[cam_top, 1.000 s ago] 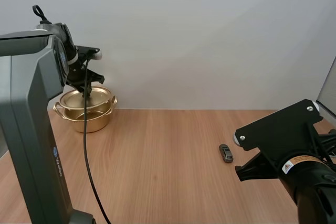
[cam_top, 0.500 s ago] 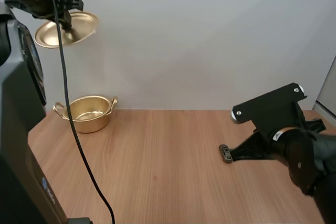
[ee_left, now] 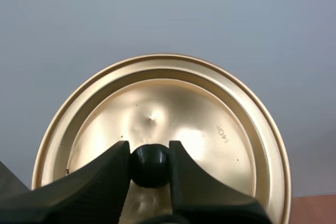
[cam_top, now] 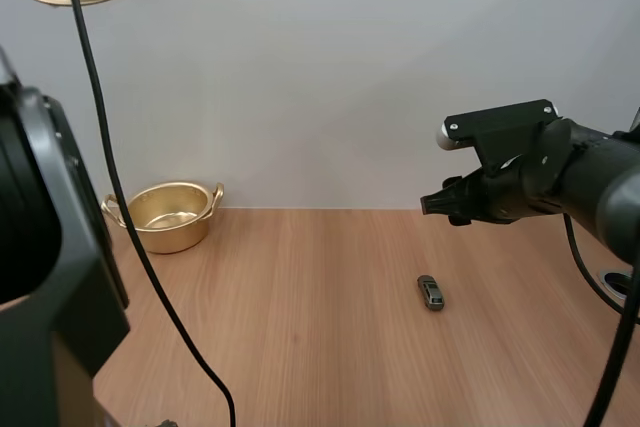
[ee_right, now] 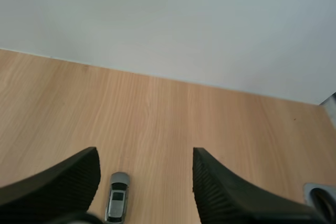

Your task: Open the pot, put the car inside, and close it

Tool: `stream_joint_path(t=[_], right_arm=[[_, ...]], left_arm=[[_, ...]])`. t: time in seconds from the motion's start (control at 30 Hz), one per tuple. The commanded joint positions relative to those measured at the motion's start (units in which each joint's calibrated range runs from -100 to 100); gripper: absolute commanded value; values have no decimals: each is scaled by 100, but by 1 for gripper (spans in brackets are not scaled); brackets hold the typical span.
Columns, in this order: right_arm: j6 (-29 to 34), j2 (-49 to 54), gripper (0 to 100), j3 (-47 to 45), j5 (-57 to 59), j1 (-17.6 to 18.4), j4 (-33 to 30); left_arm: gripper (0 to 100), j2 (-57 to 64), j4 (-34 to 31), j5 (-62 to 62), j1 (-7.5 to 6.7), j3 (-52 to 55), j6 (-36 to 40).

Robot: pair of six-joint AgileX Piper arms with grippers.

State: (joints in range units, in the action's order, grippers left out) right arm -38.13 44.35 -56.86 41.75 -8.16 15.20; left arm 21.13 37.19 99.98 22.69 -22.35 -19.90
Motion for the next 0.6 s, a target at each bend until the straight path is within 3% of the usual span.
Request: stream_joint_path(t=[0.0, 0.3, 0.57], right_arm=[[3, -1403, 87, 87, 111, -3, 128], [-178, -2057, 86, 184, 315, 10, 274], [-977, -2286, 83, 184, 568, 10, 1236]], left_arm=[[0, 95, 85, 2, 4, 4, 0], [0, 239, 219, 2, 4, 4, 0], [0, 238, 219, 2, 4, 4, 0]])
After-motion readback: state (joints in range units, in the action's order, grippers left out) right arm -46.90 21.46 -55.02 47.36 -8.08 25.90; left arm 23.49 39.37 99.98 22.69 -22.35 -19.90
